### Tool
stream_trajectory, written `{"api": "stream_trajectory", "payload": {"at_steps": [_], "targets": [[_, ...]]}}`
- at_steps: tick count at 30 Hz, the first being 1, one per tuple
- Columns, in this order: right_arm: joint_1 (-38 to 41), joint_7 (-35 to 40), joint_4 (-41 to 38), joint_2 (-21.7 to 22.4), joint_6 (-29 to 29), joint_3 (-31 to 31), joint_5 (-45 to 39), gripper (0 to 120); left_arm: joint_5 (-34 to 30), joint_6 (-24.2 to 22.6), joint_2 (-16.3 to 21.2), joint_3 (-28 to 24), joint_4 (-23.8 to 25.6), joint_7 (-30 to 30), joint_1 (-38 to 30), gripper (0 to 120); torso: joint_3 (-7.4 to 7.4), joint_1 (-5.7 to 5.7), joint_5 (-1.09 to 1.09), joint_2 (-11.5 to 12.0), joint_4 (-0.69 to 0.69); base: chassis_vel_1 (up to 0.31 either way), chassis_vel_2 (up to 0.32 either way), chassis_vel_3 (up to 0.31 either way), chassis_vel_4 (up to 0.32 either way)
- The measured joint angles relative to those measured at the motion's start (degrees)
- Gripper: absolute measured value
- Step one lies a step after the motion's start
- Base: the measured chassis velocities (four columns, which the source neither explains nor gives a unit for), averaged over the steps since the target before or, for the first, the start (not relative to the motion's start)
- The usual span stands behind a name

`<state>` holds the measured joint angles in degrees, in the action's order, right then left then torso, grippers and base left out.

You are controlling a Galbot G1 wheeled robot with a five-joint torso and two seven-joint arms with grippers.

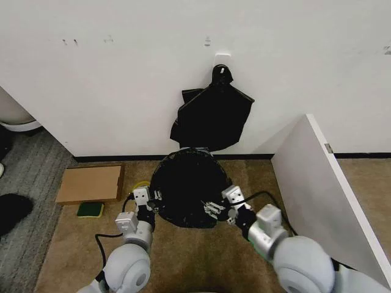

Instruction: Place the garbage bag over the trash bin.

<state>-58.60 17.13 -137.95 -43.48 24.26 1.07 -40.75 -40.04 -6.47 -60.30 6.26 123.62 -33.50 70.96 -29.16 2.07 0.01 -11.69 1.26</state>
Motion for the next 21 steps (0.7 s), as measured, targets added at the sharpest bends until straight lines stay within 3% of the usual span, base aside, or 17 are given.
{"api": "stream_trajectory", "payload": {"at_steps": [4,12,19,20,21], "targets": [[-4.21,0.08,-0.69,-1.22,-1.63,-3.59,1.36,99,-1.39,-0.09,0.70,0.32,1.09,-0.28,0.70,0,0.00,0.00,0.01,0.00,0.06,0.000,0.000,0.000,0.000],[-11.87,0.19,-0.99,-3.29,-3.05,-10.15,3.77,100,-1.91,0.08,1.05,0.65,1.29,-0.29,1.37,0,0.00,0.00,0.00,0.00,0.06,0.000,0.000,0.000,0.000],[-14.27,0.06,-0.99,-3.90,-3.13,-10.92,3.75,90,-2.15,0.11,0.89,0.66,1.34,-0.30,1.25,0,0.00,0.00,-0.01,0.00,0.06,0.000,0.000,0.000,0.000],[-14.97,0.11,-0.87,-4.43,-3.11,-10.89,3.33,78,-2.20,0.11,0.82,0.66,1.56,-0.30,1.23,0,0.00,0.00,-0.01,0.00,0.06,0.000,0.000,0.000,0.000],[-15.10,0.14,-0.68,-4.60,-3.10,-10.87,3.23,75,-2.23,0.12,0.82,0.66,1.63,-0.30,1.27,0,0.00,0.00,-0.01,0.00,0.06,0.000,0.000,0.000,0.000]]}}
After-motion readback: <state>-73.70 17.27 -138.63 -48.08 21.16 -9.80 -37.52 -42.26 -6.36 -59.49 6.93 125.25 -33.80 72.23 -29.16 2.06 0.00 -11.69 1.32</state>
